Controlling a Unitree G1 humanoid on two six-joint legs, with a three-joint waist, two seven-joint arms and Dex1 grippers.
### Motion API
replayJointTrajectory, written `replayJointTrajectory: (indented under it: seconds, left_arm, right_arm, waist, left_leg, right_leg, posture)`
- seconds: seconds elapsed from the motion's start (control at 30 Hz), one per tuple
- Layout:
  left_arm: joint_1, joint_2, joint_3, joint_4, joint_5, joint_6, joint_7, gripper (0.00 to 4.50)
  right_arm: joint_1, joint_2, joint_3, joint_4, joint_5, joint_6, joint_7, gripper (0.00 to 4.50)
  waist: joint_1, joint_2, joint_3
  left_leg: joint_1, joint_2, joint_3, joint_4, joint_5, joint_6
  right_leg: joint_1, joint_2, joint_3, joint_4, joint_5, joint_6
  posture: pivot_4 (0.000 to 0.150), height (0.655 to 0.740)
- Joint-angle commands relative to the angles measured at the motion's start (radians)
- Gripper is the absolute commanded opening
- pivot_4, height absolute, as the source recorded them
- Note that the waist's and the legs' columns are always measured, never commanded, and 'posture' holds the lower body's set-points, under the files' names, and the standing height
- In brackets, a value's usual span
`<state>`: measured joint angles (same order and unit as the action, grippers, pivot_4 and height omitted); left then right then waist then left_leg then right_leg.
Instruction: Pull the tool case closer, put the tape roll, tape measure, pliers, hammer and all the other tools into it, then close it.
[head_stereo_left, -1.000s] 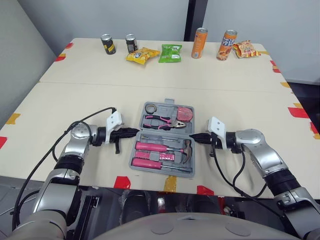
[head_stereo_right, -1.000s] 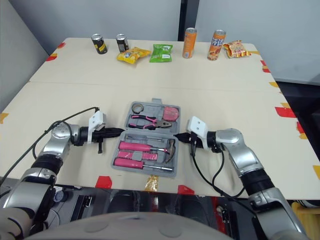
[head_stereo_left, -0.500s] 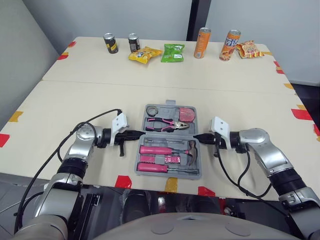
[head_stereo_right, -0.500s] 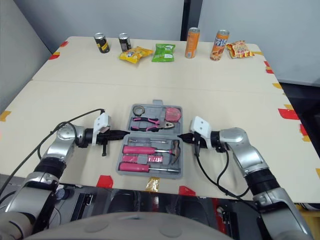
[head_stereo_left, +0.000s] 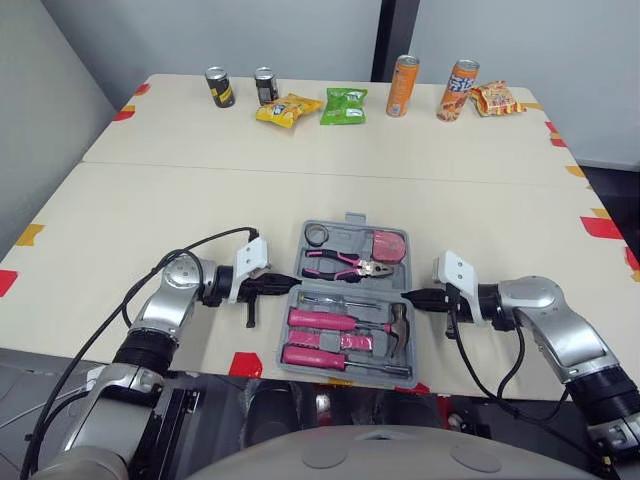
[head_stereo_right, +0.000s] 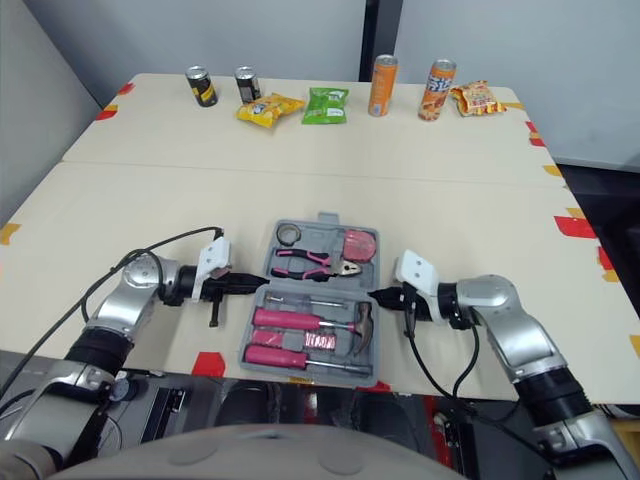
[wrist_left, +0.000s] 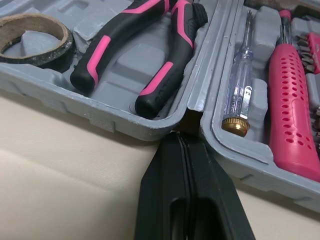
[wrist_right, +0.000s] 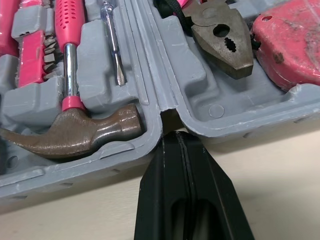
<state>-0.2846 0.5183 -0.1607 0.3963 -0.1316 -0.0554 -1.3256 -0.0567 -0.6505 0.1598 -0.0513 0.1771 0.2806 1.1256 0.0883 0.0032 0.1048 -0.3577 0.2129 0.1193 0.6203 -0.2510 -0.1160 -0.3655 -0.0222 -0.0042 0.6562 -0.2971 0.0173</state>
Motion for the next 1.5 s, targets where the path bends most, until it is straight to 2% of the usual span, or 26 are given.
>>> replayJointTrajectory:
  seconds: [0.03, 1.5]
  left_arm:
    - [0.03, -0.009, -0.042, -0.04, 0.002, 0.002, -0.007, 0.0]
    - [0.098, 0.076, -0.002, -0.116, -0.056, 0.054, 0.004, 0.0]
  right_arm:
    - [0.001, 0.023, 0.027, -0.082, 0.04, -0.009, 0.013, 0.03]
    - [-0.037, 0.107, 0.061, -0.041, -0.012, -0.048, -0.055, 0.03]
  waist:
    - [-0.001, 0.0, 0.0]
    - [-0.045, 0.002, 0.001]
  left_leg:
    - [0.0, 0.0, 0.0, 0.0, 0.0, 0.0]
    - [0.006, 0.0, 0.002, -0.005, 0.0, 0.001]
  right_leg:
    - [0.0, 0.0, 0.0, 0.0, 0.0, 0.0]
    - [0.002, 0.0, 0.002, -0.001, 0.0, 0.0]
  posture:
    - [0.15, 0.74]
    - [0.15, 0.74]
